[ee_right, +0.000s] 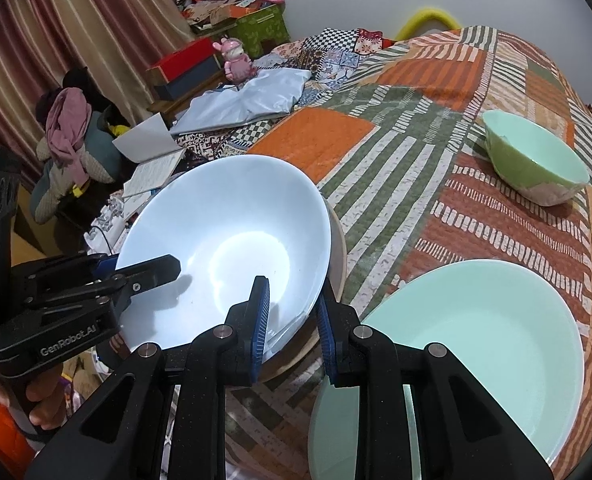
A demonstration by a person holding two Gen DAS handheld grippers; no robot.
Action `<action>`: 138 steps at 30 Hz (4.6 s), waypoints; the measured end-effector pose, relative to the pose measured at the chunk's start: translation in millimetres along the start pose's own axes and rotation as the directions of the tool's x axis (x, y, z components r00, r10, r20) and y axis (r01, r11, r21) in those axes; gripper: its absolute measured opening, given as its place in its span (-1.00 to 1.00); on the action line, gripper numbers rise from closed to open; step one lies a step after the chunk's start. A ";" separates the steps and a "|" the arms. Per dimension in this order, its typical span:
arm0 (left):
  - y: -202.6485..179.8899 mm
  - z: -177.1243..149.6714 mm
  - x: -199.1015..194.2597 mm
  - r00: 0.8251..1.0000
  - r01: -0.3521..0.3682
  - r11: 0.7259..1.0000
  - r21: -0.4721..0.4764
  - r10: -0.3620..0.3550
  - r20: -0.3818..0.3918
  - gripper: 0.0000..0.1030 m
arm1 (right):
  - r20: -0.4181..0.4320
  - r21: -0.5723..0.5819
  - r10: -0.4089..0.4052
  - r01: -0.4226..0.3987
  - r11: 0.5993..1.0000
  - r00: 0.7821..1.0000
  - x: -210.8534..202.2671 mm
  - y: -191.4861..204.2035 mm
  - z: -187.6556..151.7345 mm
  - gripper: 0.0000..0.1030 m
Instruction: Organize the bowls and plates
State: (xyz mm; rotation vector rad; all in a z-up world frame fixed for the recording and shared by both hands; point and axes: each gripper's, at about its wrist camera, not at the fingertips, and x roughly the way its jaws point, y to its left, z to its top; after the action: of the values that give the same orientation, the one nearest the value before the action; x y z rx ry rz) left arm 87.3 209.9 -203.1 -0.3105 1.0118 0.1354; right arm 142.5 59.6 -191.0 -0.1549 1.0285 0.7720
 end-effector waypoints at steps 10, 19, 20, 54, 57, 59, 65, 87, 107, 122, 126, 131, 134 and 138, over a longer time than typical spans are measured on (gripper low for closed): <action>1.8 -0.6 1.4 1.000 -0.004 1.000 -0.005 0.004 -0.007 -0.52 | 0.010 -0.012 -0.012 0.012 1.000 1.000 -5.6 -1.4 1.9 -0.56; -2.8 4.4 2.4 1.000 -0.025 1.000 0.005 0.025 -0.018 -0.52 | 0.036 -0.034 -0.012 0.014 0.999 0.999 -13.1 -4.1 -0.5 -0.55; -3.9 4.7 2.3 0.999 -0.030 0.999 0.010 0.030 -0.020 -0.52 | 0.039 -0.034 -0.013 0.014 0.999 0.999 -14.3 -4.8 -0.6 -0.55; -136.1 86.8 -27.2 0.987 -0.022 0.978 0.207 -0.011 0.158 0.17 | 0.194 0.090 -0.188 0.173 0.981 0.963 -90.3 -129.0 11.2 -0.25; -155.7 99.6 -16.7 0.985 -0.016 0.972 0.234 -0.024 0.168 0.22 | 0.187 0.125 -0.217 0.196 0.973 0.958 -90.8 -151.5 15.5 -0.25; -166.9 108.2 -7.0 0.987 -0.006 0.969 0.247 -0.034 0.157 0.22 | 0.183 0.147 -0.240 0.214 0.966 0.953 -91.5 -166.8 18.6 -0.25; -188.1 132.2 28.0 0.991 0.026 0.964 0.263 -0.059 0.118 0.22 | 0.169 0.200 -0.275 0.241 0.950 0.946 -87.2 -201.3 29.2 -0.25; -210.3 172.2 135.9 0.999 0.042 0.960 0.277 -0.036 -0.027 0.22 | 0.051 0.249 -0.247 0.227 0.941 0.968 -17.4 -251.2 65.8 -0.38; -224.8 166.3 191.2 0.981 0.102 0.956 0.274 -0.050 -0.188 -0.60 | 0.012 0.203 -0.212 0.205 0.958 0.977 -1.7 -243.6 61.2 -0.54; -228.1 152.3 133.4 0.992 0.095 0.947 0.305 -0.066 -0.104 -0.60 | 0.072 0.194 -0.229 0.211 0.958 0.971 -40.6 -214.8 56.2 -0.55; -226.8 146.3 108.1 0.994 0.099 0.949 0.301 -0.080 -0.075 -0.60 | 0.099 0.181 -0.238 0.218 0.959 0.966 -57.8 -202.3 54.9 -0.55; -222.4 138.0 77.7 0.994 0.106 0.951 0.292 -0.097 -0.042 -0.60 | 0.128 0.168 -0.244 0.221 0.961 0.961 -76.4 -186.5 52.9 -0.55; -217.9 130.8 59.8 0.994 0.111 0.952 0.285 -0.108 -0.026 -0.60 | 0.144 0.158 -0.246 0.223 0.962 0.959 -86.5 -174.8 50.2 -0.55; -211.2 121.5 39.4 0.993 0.111 0.954 0.280 -0.115 -0.004 -0.60 | 0.157 0.145 -0.246 0.224 0.964 0.956 -95.0 -160.9 45.0 -0.55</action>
State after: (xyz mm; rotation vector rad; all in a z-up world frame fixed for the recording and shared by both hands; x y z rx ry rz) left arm 260.3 47.0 -136.2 -0.1083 0.9842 -0.1095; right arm 251.1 -85.3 -126.5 -0.0973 0.8713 0.4924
